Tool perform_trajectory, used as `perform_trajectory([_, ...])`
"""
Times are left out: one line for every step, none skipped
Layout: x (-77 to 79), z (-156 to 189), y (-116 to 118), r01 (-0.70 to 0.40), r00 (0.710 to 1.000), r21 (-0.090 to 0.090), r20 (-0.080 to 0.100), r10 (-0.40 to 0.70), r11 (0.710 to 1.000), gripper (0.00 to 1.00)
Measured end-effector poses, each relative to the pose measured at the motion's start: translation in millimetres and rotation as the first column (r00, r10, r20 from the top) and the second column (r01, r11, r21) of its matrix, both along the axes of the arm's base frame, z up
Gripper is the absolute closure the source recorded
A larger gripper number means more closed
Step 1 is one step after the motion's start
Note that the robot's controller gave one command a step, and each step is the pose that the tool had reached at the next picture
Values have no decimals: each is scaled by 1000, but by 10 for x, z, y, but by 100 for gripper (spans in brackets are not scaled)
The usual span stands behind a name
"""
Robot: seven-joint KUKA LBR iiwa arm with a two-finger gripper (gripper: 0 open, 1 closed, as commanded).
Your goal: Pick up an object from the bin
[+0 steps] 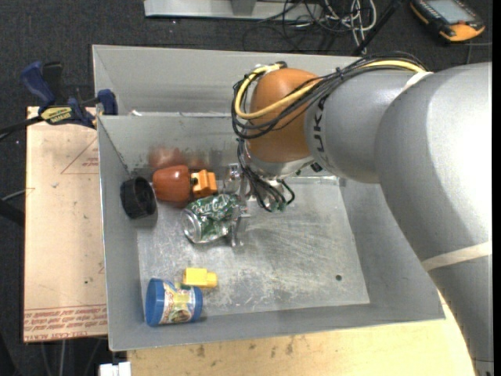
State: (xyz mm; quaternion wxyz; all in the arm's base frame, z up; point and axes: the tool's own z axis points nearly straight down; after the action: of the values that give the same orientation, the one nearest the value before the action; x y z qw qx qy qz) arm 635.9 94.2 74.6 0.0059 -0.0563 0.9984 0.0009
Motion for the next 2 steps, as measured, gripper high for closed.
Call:
perform_trajectory([0, 0, 0, 0, 1000, 0, 0, 0, 1000, 100])
perform_trajectory([-16, 29, -1, 5, 1000, 0, -3, -5, 1000, 100])
